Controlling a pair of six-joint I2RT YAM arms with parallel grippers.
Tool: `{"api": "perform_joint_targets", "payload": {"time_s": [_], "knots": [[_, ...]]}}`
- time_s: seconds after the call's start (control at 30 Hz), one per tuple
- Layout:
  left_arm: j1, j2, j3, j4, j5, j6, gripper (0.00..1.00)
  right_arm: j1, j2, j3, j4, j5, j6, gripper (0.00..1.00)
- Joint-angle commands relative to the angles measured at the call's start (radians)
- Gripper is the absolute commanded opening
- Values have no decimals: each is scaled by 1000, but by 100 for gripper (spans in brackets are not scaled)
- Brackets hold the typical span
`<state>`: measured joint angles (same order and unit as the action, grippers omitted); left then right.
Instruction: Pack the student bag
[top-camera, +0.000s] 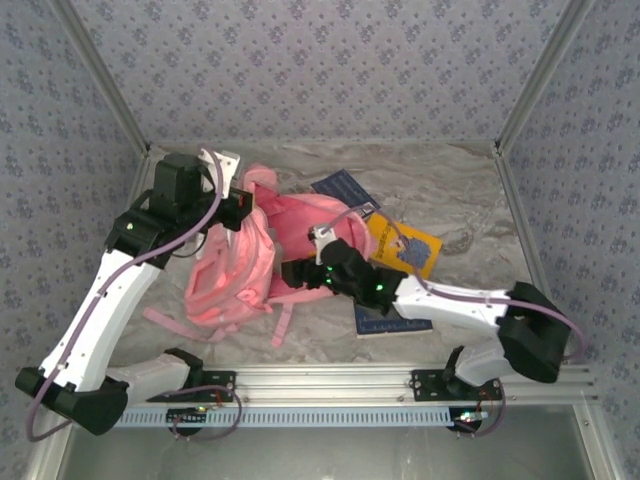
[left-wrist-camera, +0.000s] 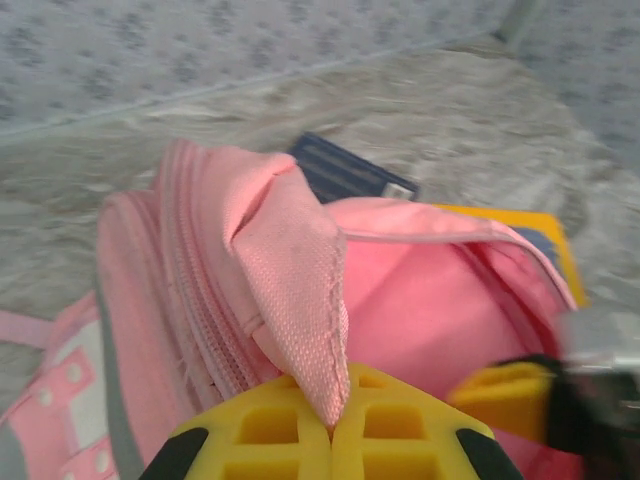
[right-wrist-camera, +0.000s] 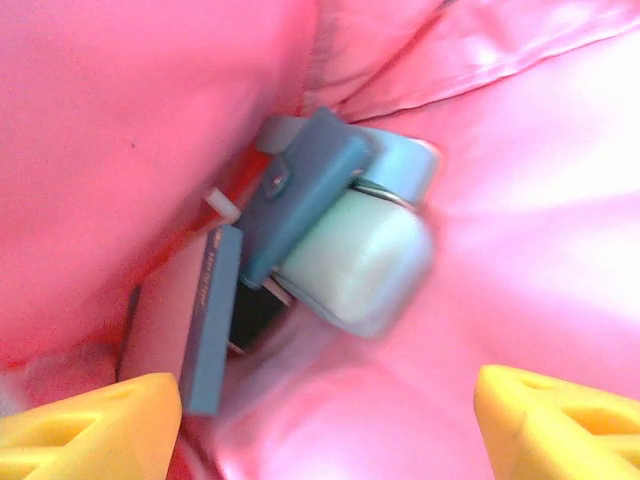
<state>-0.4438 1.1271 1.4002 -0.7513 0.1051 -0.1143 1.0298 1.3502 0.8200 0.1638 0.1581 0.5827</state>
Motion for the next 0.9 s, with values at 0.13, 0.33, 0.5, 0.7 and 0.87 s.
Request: {"api": "perform_joint_targets", "payload": {"time_s": [0.13, 0.33, 0.5, 0.7, 0.87], "knots": [[19, 32, -4, 60, -244, 18, 0, -124, -217, -94, -168, 0, 14, 77], [-3, 103, -28, 60, -143, -36, 0, -237, -266, -55, -384, 13, 27, 75], [-71, 146, -109, 66, -87, -78, 0, -285, -253, 18, -695, 232, 93, 76], [-127, 160, -285, 189, 17, -179, 6, -423, -325, -103, -869, 169, 248, 79], [-162, 179, -356, 246, 38, -216, 35, -577, -400, -267, -855, 44, 268, 80]]}}
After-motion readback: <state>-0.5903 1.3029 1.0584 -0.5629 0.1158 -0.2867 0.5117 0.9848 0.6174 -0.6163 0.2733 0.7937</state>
